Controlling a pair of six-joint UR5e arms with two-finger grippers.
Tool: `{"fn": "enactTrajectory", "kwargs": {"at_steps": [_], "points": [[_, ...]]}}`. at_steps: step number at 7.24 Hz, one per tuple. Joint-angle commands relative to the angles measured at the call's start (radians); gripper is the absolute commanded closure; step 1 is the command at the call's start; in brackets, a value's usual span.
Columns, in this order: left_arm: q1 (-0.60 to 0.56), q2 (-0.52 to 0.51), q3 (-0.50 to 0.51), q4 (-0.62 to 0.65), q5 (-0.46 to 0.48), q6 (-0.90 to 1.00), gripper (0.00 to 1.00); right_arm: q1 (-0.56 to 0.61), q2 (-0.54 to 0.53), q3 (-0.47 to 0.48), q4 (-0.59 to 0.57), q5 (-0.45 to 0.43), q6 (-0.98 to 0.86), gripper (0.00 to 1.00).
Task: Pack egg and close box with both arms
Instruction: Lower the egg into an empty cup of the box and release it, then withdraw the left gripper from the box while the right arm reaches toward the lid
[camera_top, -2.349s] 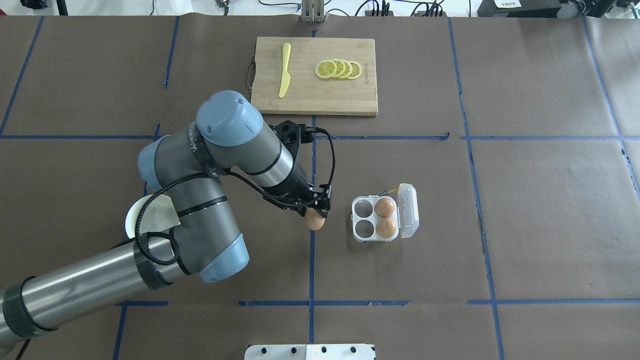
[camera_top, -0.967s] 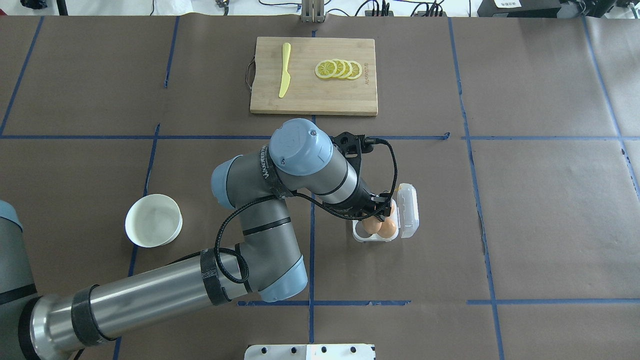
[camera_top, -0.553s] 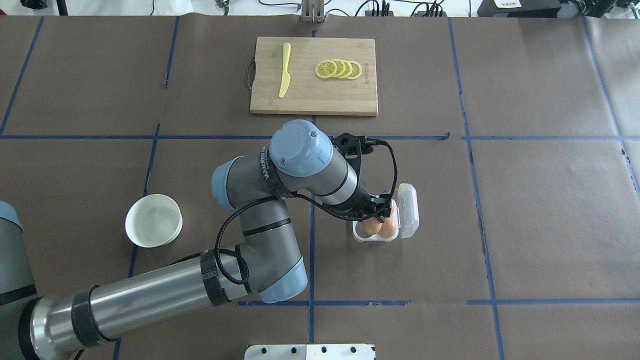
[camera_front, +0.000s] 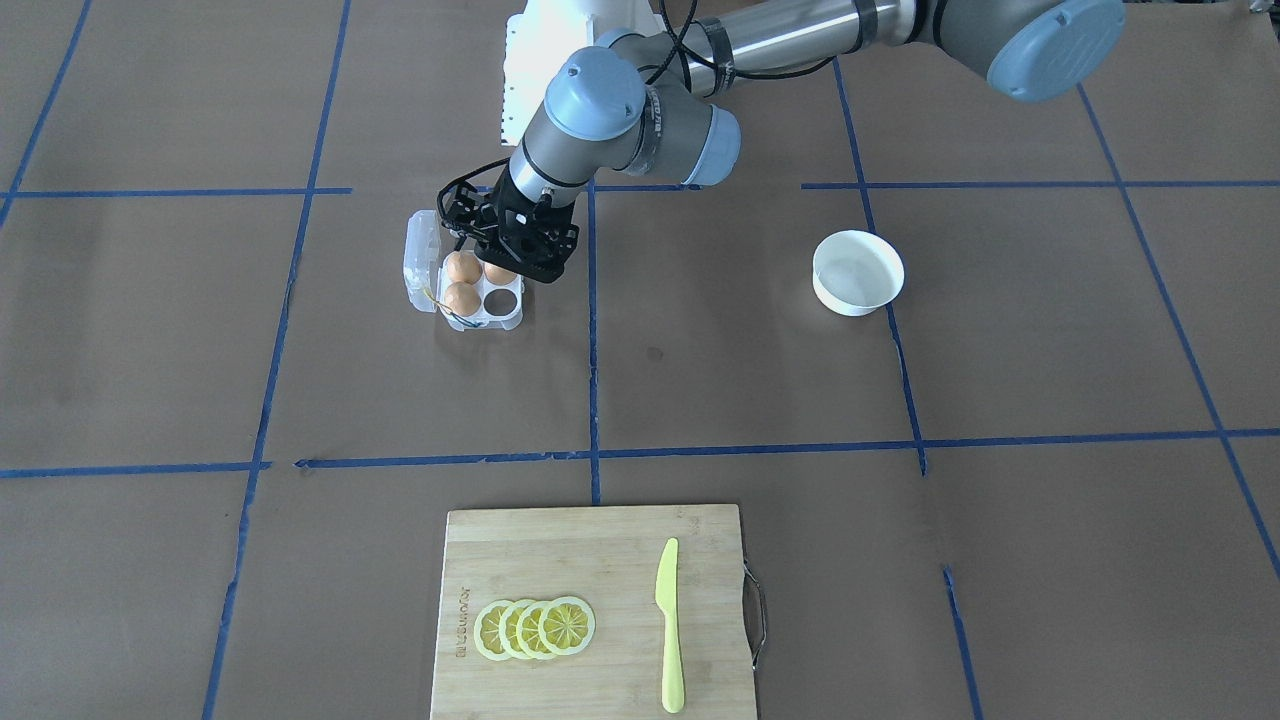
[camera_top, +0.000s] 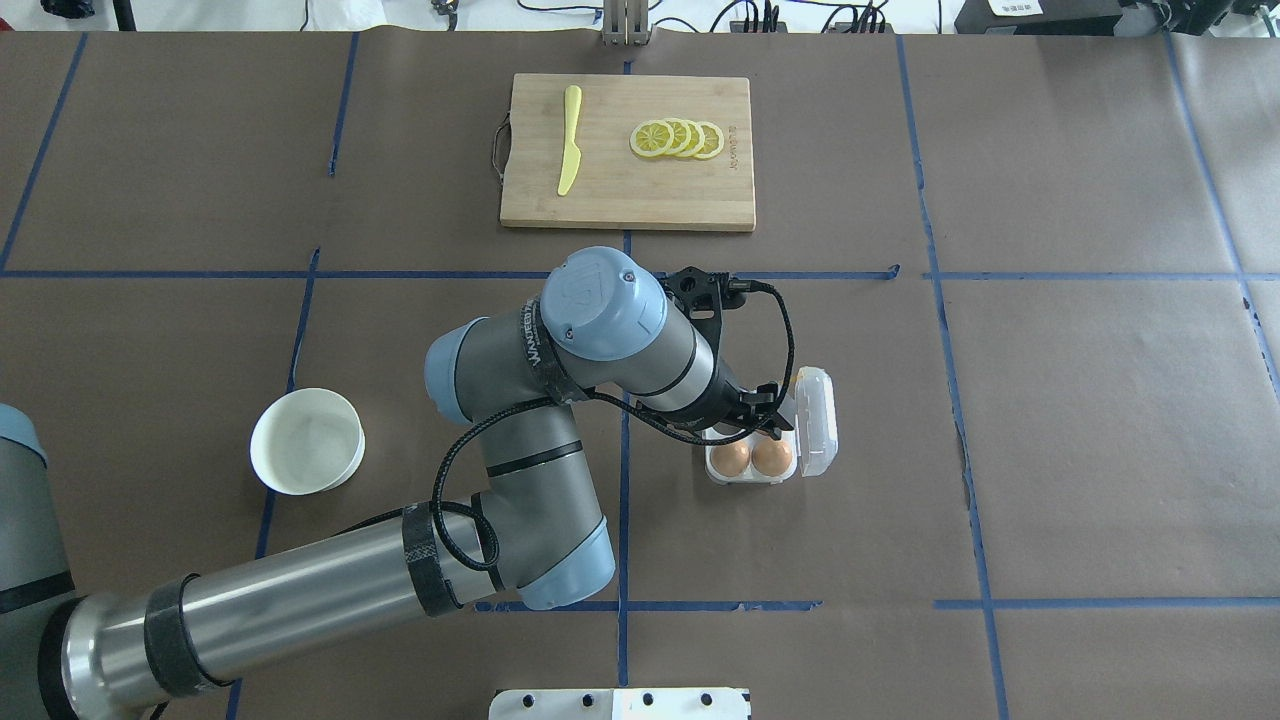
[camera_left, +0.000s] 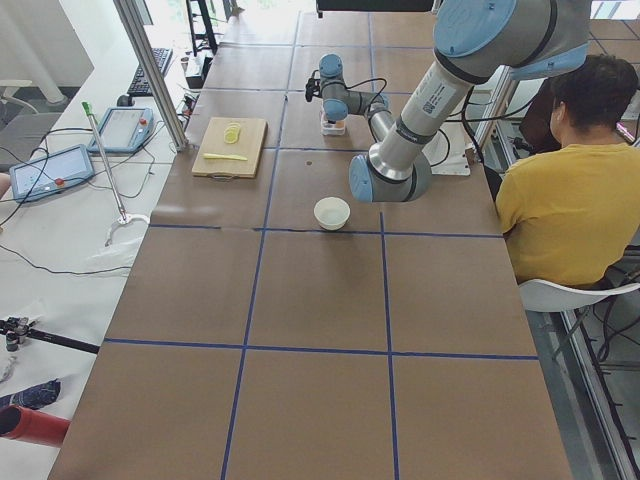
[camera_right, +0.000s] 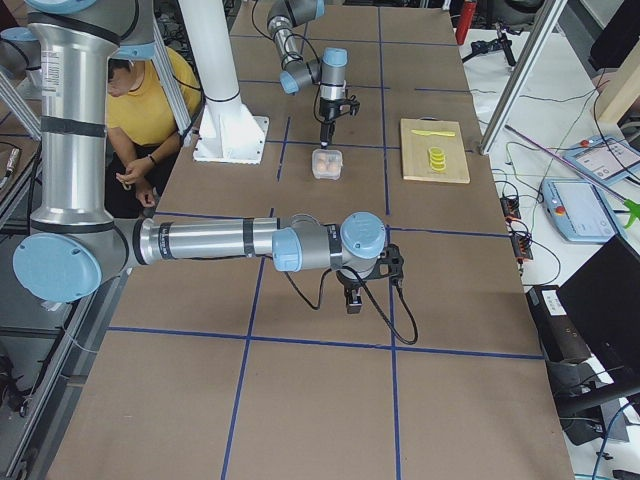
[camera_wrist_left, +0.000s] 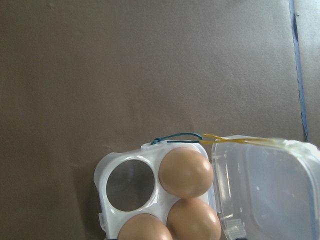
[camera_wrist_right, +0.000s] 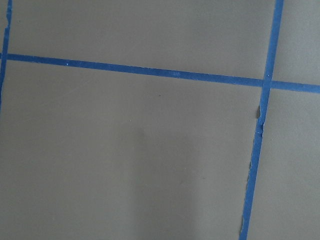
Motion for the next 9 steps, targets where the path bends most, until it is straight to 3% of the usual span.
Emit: {"fn": "enactTrajectory", "kwargs": {"at_steps": [1, 2, 4, 6, 7, 9], "points": [[-0.005, 0.005, -0.012, 0.004, 0.001, 0.005, 0.06, -0.018, 0.001, 0.011, 0.002, 0.002, 0.007, 0.00], [-0.026, 0.026, -0.044, 0.009, -0.004, 0.006, 0.06, -0.062, 0.001, 0.032, 0.040, 0.002, 0.094, 0.00], [-0.077, 0.176, -0.200, 0.014, -0.025, 0.039, 0.09, -0.226, -0.003, 0.037, 0.386, -0.017, 0.531, 0.00], [-0.186, 0.274, -0.291, 0.024, -0.142, 0.127, 0.09, -0.447, -0.010, 0.043, 0.668, -0.146, 0.947, 0.00], [-0.229, 0.296, -0.308, 0.031, -0.166, 0.150, 0.09, -0.568, -0.008, 0.069, 0.748, -0.241, 1.115, 0.00], [-0.296, 0.336, -0.324, 0.031, -0.202, 0.205, 0.09, -0.769, 0.024, 0.156, 0.744, -0.433, 1.306, 0.00]]}}
